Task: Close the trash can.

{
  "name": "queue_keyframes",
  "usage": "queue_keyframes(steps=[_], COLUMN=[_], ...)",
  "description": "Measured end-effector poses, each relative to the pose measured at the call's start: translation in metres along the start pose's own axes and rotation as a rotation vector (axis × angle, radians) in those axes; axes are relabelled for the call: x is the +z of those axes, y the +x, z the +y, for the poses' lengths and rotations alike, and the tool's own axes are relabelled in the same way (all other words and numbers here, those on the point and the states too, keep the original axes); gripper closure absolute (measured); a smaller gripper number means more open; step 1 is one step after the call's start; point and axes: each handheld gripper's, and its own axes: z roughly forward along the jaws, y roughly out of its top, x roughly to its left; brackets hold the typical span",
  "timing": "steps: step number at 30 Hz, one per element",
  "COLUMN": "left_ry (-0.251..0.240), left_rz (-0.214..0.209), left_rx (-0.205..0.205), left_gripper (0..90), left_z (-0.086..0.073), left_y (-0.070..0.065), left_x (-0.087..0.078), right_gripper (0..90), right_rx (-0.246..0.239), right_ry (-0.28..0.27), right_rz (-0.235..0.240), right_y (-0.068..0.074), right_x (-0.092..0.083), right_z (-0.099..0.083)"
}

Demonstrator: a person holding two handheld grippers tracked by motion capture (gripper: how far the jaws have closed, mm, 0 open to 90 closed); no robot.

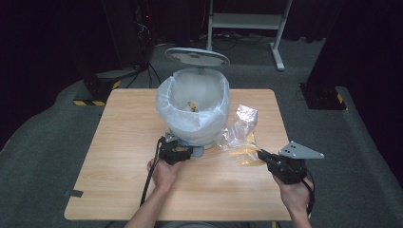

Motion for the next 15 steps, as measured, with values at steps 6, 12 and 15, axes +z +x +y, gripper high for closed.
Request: queue_keyframes(steps=[6, 12, 15], left_ry=[0.0, 0.0, 0.0], left_rz=[0.0, 0.0, -0.001], left_rx=[0.0, 0.0, -0.001], left_gripper=[22.1, 22.1, 22.2], left_z=[0.0, 0.0, 0.0], left_y=[0.0, 0.0, 0.0], left_x=[0.0, 0.0, 0.0], right_gripper=[88.6, 88.6, 88.6], right_rx=[-0.007, -0.022, -0.032], right_ry=[-0.017, -0.035, -0.046], right_rz=[-0.005, 0.006, 0.015], right_y=[-0.001, 0.0, 0.0], right_x=[-0.005, -0.003, -0.001], right_z=[0.008, 0.021, 0.029])
